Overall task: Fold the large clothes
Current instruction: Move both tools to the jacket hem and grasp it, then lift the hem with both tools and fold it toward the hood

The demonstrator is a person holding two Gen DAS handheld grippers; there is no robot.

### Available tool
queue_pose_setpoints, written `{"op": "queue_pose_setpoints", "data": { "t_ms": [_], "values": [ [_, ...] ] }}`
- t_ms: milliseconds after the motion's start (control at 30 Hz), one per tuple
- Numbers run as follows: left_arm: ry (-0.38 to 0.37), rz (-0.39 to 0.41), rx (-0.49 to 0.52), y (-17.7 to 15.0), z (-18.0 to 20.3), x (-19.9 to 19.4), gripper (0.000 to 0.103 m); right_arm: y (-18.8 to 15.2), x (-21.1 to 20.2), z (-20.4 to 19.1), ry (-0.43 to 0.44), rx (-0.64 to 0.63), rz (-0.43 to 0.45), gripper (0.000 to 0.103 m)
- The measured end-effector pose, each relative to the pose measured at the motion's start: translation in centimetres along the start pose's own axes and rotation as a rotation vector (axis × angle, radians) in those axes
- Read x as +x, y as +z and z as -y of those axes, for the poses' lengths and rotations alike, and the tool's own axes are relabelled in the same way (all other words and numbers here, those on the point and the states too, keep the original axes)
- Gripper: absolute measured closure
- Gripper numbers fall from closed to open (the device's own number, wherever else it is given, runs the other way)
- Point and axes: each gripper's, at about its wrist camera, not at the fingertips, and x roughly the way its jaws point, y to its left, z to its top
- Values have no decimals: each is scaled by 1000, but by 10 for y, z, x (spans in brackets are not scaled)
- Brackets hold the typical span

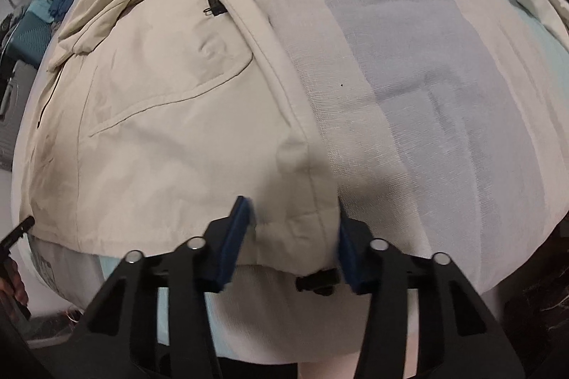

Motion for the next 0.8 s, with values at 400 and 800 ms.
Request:
{"op": "queue_pose_setpoints", "data": {
  "t_ms": [400,800],
  "values": [
    [19,-11,48,3,9,-9,73,-3,-14,-6,-5,-66,-15,82],
    [17,-1,85,12,27,-29,86,10,-26,-33,-40,-120,-15,89]
  ]
}}
